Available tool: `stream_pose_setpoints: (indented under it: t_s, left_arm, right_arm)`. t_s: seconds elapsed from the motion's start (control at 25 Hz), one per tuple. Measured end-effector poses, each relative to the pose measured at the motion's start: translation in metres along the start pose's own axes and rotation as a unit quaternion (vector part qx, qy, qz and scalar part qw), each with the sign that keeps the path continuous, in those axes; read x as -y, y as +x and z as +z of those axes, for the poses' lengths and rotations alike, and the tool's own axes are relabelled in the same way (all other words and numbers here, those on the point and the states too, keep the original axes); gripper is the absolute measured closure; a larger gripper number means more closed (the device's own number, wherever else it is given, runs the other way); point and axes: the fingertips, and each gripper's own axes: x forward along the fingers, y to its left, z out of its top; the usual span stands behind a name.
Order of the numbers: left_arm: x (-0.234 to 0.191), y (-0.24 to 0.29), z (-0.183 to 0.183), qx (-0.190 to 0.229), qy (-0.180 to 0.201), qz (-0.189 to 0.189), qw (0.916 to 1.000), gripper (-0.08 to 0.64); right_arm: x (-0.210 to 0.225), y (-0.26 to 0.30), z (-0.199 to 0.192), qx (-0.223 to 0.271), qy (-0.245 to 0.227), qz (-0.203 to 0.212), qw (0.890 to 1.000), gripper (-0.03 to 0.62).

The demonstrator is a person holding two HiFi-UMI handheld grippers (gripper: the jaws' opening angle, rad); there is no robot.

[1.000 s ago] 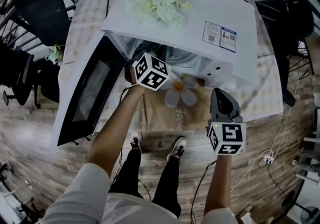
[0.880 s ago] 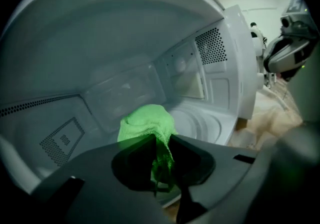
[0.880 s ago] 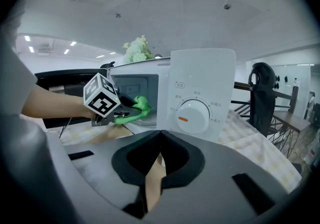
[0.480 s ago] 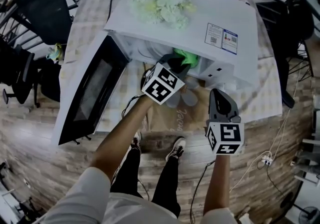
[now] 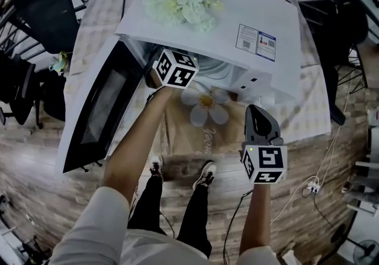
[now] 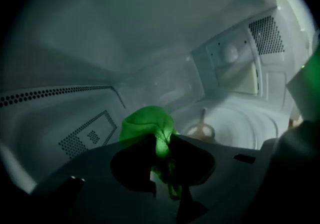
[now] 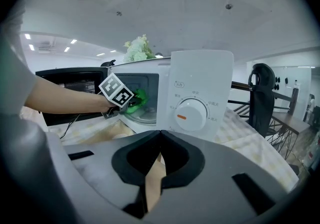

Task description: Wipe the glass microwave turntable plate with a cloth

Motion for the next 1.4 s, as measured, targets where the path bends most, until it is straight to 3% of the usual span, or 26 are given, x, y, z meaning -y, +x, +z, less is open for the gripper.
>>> stream_pose_setpoints:
  t_s: [0.16, 0.28, 0.4, 0.72, 0.96, 1.4]
  left_arm:
    - [0.001, 0.009, -0.007, -0.015, 0.02, -0.002, 0.9997, 0.468]
    - [0.015, 0.005, -0.004, -0.006, 0.012, -0.031, 0.9994, 0.469]
    - [0.038, 0.004, 0.006, -0.001, 0.039, -0.067, 0.997, 0.469]
    - [0.113, -0.021, 0.034, 0.055, 0.119, -0.17, 0.9767, 0.471]
    - [0.107, -0.063, 0.007, 0.034, 0.043, -0.199, 0.9784, 0.471]
    - [0.077, -0.16, 0.009, 0.039, -0.065, -0.25, 0.9654, 0.471]
  right_arm:
    - [0.0, -0.003, -0.001, -0.001, -0.002, 0.001, 1.0, 0.578]
    - [0.004, -0.006, -0.002, -0.002, 0.0, -0.002, 1.0, 0.578]
    - [0.008, -0.01, -0.002, -0.001, 0.003, -0.007, 1.0, 0.578]
    - [0.007, -0.018, 0.001, -0.005, -0.001, -0.011, 1.0, 0.578]
    - [0.004, -0.037, 0.021, -0.008, -0.004, -0.01, 1.0, 0.578]
    - [-0.003, -0.07, 0.125, 0.039, -0.029, -0.006, 0.999, 0.578]
